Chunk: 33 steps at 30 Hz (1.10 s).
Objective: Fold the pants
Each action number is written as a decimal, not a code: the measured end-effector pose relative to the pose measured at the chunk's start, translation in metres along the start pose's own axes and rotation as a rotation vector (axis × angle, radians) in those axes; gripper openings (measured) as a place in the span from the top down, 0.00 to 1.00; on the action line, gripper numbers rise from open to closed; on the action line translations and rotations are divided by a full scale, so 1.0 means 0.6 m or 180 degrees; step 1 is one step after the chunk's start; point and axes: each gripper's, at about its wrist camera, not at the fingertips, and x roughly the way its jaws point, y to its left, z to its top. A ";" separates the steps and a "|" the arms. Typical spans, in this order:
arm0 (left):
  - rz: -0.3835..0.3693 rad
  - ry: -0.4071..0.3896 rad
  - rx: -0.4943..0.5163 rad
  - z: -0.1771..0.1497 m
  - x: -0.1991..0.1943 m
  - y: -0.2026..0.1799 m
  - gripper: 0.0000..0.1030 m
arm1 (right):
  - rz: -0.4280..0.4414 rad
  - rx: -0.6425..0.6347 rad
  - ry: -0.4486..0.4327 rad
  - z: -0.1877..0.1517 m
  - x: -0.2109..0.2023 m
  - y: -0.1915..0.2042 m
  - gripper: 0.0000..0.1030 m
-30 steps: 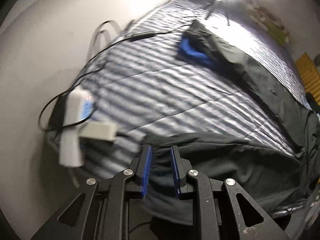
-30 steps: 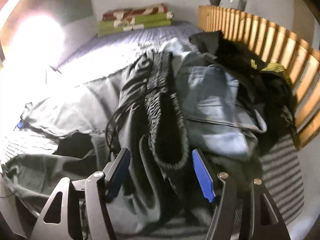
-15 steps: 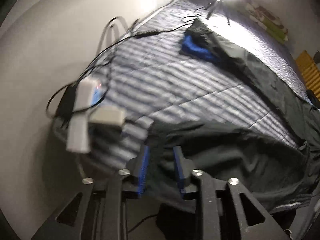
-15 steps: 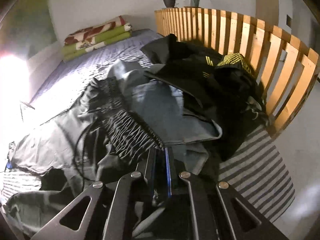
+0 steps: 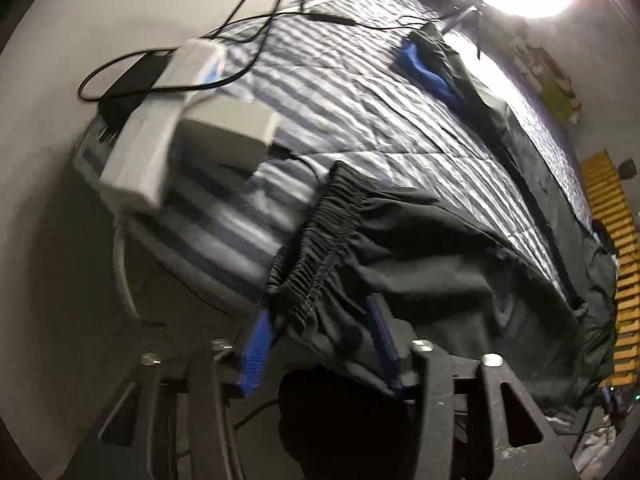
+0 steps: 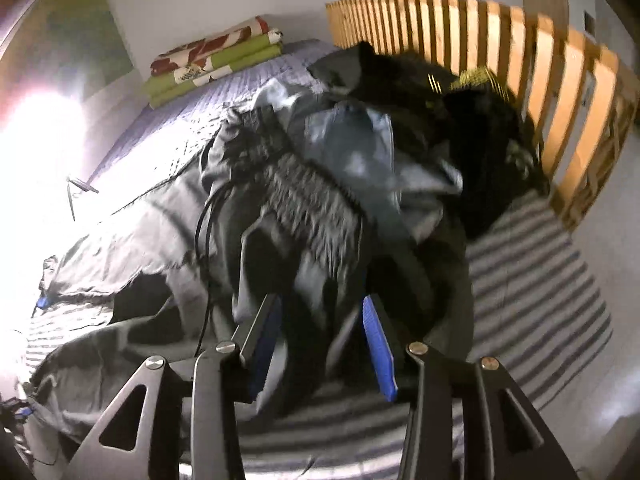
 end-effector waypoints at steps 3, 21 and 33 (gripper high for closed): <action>0.0010 -0.0021 0.0016 0.000 0.000 -0.014 0.91 | 0.0128 0.0148 0.0109 -0.019 0.011 -0.008 0.61; -0.0079 -0.0481 0.0003 0.056 -0.108 -0.059 0.92 | 0.0552 0.0527 0.0202 0.026 0.081 -0.041 0.94; -0.0098 -0.0849 -0.0174 0.184 -0.159 -0.108 0.92 | 0.1167 0.0894 -0.0444 0.137 -0.022 -0.013 0.97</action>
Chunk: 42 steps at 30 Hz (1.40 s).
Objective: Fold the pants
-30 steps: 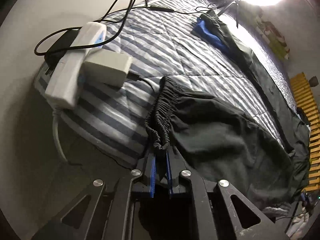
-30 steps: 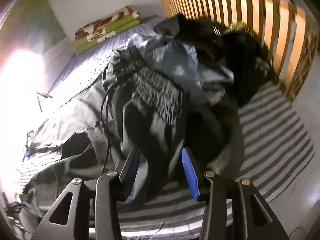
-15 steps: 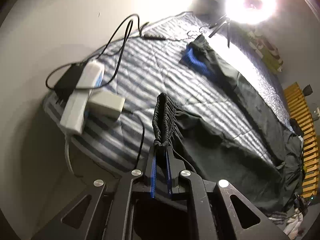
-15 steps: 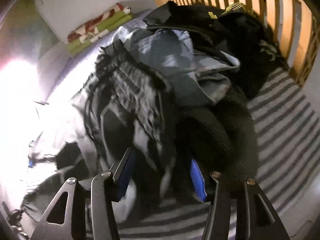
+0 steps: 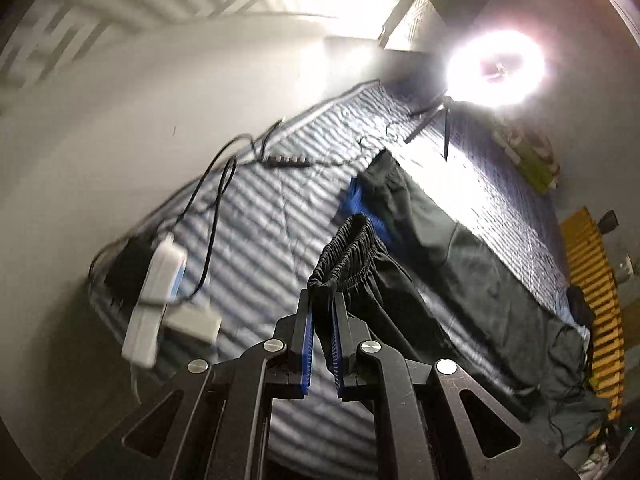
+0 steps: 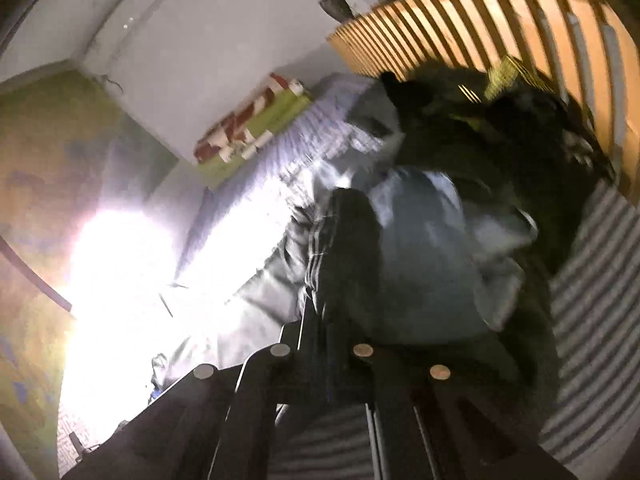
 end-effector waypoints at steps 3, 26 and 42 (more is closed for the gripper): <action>0.0042 -0.0035 -0.0007 0.052 0.025 -0.031 0.92 | 0.0034 0.0010 -0.0144 0.037 0.027 0.029 0.98; 0.0747 0.0790 0.0024 0.319 0.500 -0.254 0.65 | -0.1540 -0.0730 -0.0158 0.200 0.480 0.105 0.97; 0.0477 0.0445 0.0648 0.288 0.346 -0.229 0.47 | -0.1061 -0.2020 0.0368 0.073 0.318 0.192 0.70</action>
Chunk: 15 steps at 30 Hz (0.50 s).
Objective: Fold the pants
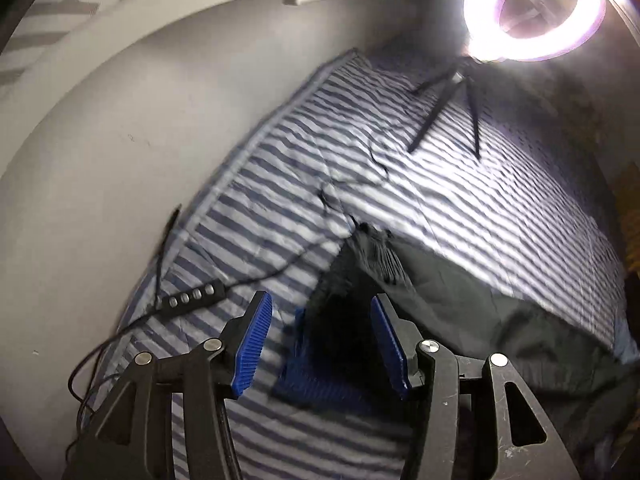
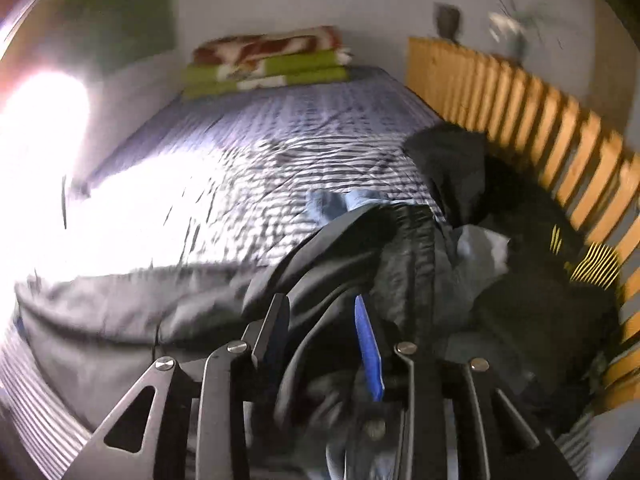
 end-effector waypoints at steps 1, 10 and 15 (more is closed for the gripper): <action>-0.0069 0.0029 0.0045 -0.009 0.000 -0.003 0.47 | 0.0061 -0.0216 -0.0033 -0.007 -0.008 0.025 0.69; -0.0511 0.0375 0.0602 -0.091 0.046 -0.117 0.47 | 0.0591 -0.2044 0.0738 -0.080 0.148 0.307 0.67; -0.0507 0.0312 0.0475 -0.075 0.055 -0.109 0.47 | 0.1012 -0.2017 0.1152 -0.089 0.233 0.356 0.71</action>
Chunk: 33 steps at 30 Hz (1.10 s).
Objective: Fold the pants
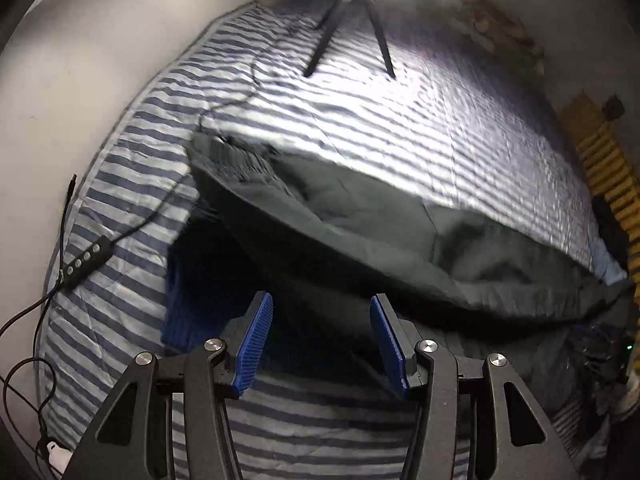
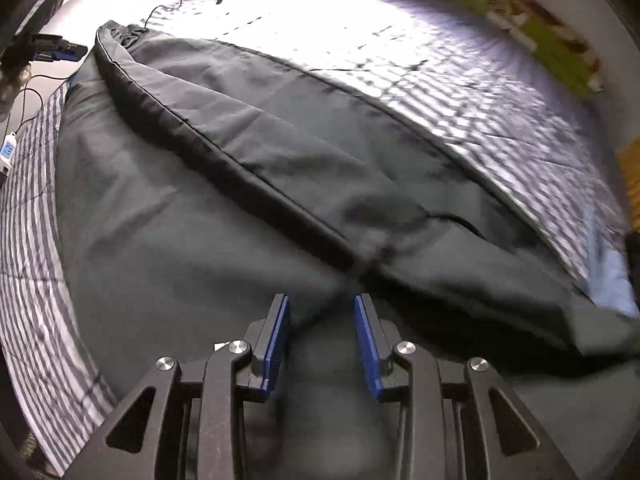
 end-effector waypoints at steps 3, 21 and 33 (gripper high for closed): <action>0.0094 -0.0215 -0.0165 0.019 -0.020 0.034 0.47 | 0.0084 0.0325 -0.0276 0.047 0.005 -0.037 0.73; 0.0177 -0.0327 -0.0265 0.037 0.016 0.105 0.60 | -0.0116 -0.0177 -0.0843 0.163 -0.055 0.080 0.67; -0.0245 -0.0320 -0.0195 0.067 0.038 0.090 0.57 | 0.0728 -0.0635 -0.1040 0.441 -0.015 0.368 0.60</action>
